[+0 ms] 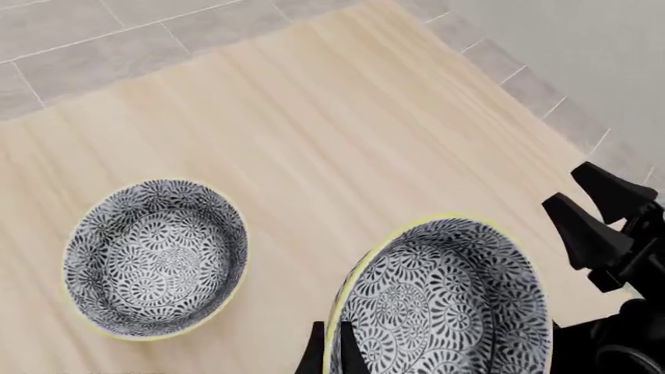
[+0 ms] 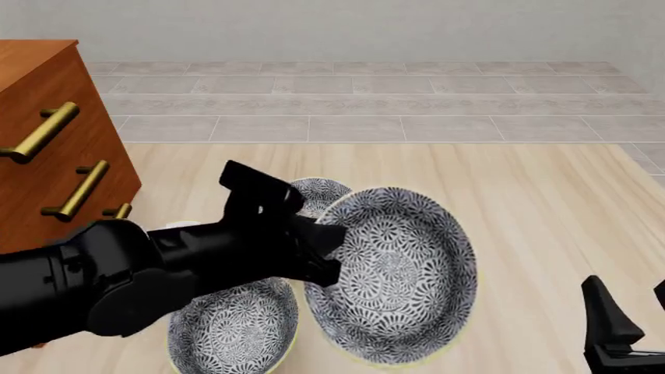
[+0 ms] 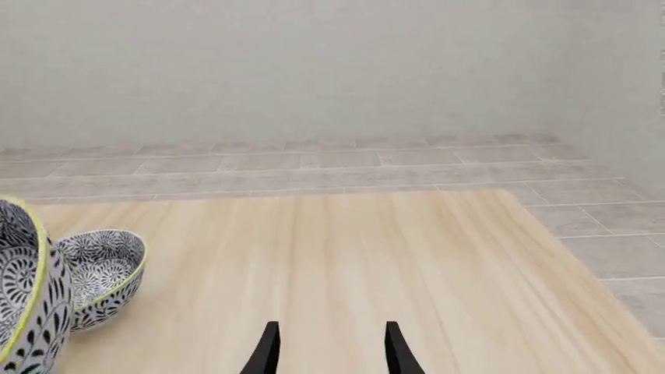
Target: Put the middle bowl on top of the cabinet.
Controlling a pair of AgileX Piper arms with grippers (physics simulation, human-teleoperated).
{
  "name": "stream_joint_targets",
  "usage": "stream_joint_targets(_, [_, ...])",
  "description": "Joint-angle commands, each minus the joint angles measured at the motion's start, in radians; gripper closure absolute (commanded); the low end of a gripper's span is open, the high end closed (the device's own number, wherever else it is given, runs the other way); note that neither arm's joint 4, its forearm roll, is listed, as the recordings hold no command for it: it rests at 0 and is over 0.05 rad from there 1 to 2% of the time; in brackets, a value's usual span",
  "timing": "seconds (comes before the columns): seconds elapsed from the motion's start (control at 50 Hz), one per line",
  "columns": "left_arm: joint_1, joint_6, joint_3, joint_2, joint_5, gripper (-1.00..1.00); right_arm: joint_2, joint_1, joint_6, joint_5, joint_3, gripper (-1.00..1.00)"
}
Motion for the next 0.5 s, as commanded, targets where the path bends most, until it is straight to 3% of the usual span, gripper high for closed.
stream_joint_targets(0.02, [0.049, 0.008, -0.048, -0.076, 0.079, 1.0, 0.002, 0.0, 0.0, -0.003, 0.0, -1.0])
stream_joint_targets(0.5, [0.225, 0.049, -0.147, -0.228, 0.254, 1.0, 0.003, -0.004, -0.002, -0.006, 0.0, -1.0])
